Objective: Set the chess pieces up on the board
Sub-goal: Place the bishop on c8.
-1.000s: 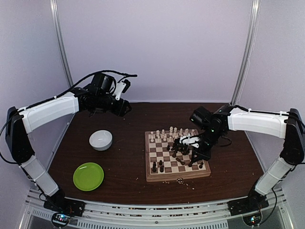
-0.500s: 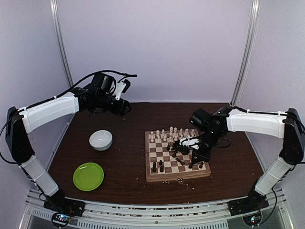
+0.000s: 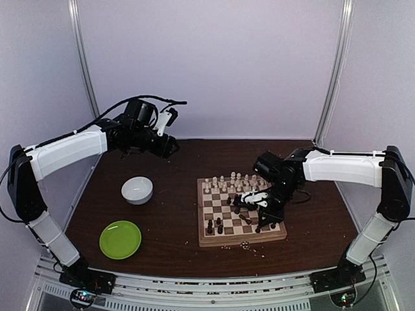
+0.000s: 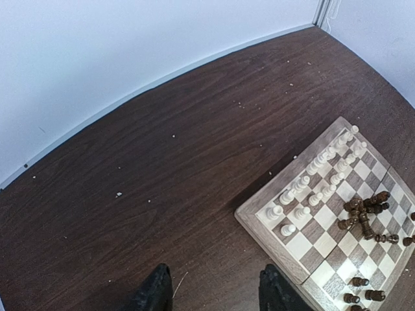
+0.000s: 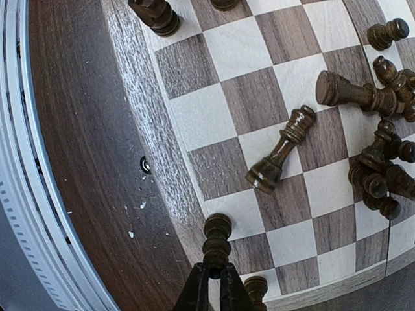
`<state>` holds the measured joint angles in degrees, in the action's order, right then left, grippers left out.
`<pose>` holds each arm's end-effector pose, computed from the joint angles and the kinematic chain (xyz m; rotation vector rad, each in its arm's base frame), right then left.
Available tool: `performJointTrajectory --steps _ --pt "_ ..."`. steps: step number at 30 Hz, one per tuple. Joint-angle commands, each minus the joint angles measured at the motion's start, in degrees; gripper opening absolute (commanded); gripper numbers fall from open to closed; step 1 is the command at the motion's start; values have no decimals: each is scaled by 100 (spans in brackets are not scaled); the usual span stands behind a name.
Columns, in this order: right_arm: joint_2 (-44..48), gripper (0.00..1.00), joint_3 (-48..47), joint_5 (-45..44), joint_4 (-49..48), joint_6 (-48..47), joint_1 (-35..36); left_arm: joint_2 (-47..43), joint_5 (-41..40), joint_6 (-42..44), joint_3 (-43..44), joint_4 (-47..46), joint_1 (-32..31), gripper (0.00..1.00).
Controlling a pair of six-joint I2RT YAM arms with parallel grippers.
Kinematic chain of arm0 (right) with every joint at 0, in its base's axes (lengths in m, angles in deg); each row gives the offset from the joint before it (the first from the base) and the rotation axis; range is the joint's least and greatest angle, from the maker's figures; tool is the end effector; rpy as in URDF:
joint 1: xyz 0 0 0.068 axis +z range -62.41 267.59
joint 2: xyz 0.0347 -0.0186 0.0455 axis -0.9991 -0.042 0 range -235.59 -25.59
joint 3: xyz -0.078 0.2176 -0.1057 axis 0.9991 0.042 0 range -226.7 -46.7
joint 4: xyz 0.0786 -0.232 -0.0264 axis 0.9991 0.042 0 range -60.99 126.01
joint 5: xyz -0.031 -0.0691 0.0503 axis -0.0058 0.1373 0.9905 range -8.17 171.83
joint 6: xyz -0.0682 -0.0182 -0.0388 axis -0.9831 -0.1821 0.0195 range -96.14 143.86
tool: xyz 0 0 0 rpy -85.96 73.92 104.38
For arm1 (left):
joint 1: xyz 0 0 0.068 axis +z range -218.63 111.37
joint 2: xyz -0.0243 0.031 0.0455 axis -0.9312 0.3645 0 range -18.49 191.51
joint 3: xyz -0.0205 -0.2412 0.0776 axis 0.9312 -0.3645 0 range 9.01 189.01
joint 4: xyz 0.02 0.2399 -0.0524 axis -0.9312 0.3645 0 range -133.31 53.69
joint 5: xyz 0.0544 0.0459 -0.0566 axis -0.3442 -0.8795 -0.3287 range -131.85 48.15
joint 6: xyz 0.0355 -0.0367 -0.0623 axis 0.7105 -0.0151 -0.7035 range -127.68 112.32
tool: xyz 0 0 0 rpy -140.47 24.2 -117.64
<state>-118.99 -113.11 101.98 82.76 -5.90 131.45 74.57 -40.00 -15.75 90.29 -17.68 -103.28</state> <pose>0.1912 0.2169 0.1699 -1.8168 2.3563 0.5541 0.3141 -0.2198 0.2826 0.5372 2.1954 -0.4408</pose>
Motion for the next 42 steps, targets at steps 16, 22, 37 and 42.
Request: performJointTrajectory --steps 16,22,37,42 --pt "-150 12 -212 -274 -148 84 55 9 160 5 178 -58 -14 47" --pt "-159 12 -223 -259 -147 84 60 -1 166 3 178 -58 -7 47" --pt "505 32 -722 -282 340 42 11 -22 165 8 193 -39 -14 47" --pt "310 31 -1110 -489 336 164 0 -55 144 16 187 -40 -10 47"
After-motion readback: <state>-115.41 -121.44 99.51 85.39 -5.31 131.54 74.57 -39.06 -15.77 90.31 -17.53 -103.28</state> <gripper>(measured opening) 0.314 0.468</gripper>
